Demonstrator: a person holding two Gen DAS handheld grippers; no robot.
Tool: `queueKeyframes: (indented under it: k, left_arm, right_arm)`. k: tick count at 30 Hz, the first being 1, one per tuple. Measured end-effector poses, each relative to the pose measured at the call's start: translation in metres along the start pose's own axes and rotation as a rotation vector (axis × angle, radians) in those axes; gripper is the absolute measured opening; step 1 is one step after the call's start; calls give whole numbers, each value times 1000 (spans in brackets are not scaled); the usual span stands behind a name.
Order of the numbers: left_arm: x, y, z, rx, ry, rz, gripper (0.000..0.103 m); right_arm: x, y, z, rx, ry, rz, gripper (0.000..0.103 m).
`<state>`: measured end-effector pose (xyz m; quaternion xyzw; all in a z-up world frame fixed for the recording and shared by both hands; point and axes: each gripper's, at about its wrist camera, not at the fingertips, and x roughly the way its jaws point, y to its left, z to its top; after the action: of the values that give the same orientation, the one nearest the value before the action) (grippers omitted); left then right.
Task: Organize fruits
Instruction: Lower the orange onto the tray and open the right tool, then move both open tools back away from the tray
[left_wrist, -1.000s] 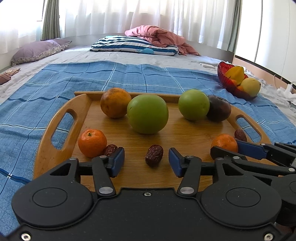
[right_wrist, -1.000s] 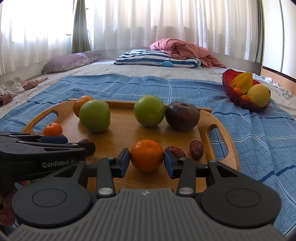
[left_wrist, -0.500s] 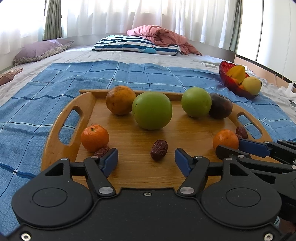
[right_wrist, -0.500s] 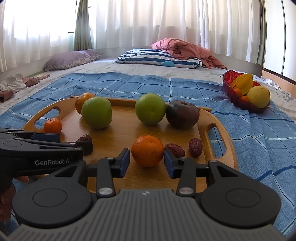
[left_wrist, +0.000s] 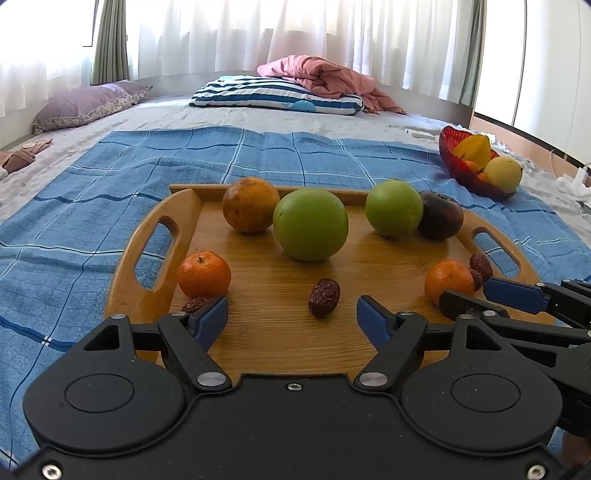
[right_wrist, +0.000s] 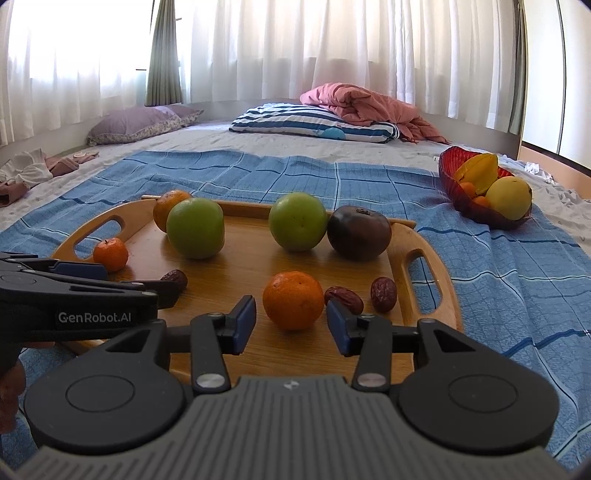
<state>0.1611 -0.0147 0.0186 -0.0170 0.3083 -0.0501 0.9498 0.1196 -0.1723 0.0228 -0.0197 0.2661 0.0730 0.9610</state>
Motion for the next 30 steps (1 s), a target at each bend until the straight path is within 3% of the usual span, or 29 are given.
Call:
queueKeyframes:
  k: [18, 30]
  left_arm:
    - [-30, 8, -2, -20, -18, 14, 89]
    - [-50, 6, -13, -1, -21, 0, 101]
  right_arm:
    - [-29, 3, -2, 11, -74, -65, 86]
    - [-38, -5, -11, 50, -65, -87, 90]
